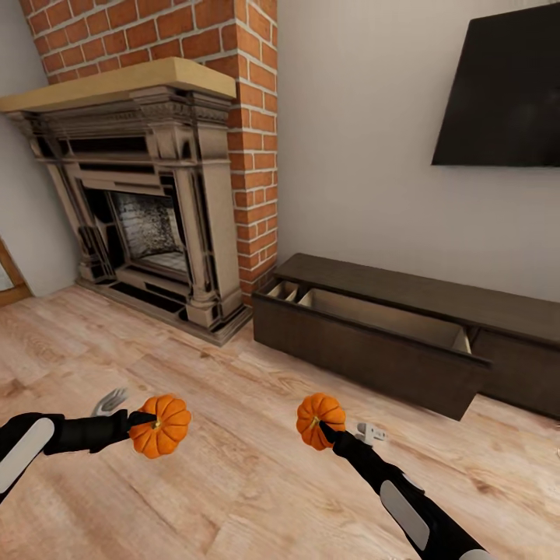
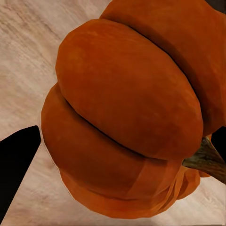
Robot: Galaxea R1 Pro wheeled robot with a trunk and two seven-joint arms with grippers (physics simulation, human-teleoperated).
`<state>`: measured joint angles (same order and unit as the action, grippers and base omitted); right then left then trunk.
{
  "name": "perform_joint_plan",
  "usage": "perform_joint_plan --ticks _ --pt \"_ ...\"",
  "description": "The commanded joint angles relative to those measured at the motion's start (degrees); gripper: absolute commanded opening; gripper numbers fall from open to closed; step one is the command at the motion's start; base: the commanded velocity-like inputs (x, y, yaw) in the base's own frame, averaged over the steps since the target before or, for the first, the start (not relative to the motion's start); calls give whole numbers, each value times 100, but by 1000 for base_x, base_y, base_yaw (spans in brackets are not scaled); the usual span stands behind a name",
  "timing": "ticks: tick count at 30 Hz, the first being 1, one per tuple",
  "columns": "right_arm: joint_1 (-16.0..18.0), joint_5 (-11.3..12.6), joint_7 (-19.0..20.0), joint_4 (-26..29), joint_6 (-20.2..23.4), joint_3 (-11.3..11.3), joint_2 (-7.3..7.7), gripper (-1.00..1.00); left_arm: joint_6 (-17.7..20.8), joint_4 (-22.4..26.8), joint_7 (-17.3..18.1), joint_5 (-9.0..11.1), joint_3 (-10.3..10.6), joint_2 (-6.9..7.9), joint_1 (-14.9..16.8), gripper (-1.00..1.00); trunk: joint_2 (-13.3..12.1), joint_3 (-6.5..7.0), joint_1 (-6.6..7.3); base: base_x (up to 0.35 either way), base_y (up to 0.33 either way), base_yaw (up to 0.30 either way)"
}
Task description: Place each of the two pumpkins and all three candles from the living room inside a cabinet in the living room (use any cabinet), then make sure every cabinet is closed, and position the cauldron so it is next to a table in the living room.
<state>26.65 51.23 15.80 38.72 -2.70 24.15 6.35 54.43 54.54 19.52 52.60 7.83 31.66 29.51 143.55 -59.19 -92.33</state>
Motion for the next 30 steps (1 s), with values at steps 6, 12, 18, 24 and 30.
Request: perform_joint_plan --ticks 6,12,18,24,30 --pt "7 61 2 -5 -28 38 7 -100 5 -4 24 -33 8 7 3 -100 2 33 1 9 25 -232" --pt "7 58 2 -5 -30 37 7 -100 6 -13 32 -39 8 7 2 -100 2 71 1 139 169 -232" --pt "7 55 2 -5 -28 41 7 -100 -3 -14 35 -40 0 7 2 -100 2 109 1 140 74 -232" --pt "7 56 2 -5 -33 44 7 -100 0 -14 37 -36 -1 7 2 -100 2 147 1 65 95 -232" --pt "7 57 2 -5 -31 43 7 -100 -3 -14 43 -31 -3 7 2 -100 2 185 1 145 123 -232"
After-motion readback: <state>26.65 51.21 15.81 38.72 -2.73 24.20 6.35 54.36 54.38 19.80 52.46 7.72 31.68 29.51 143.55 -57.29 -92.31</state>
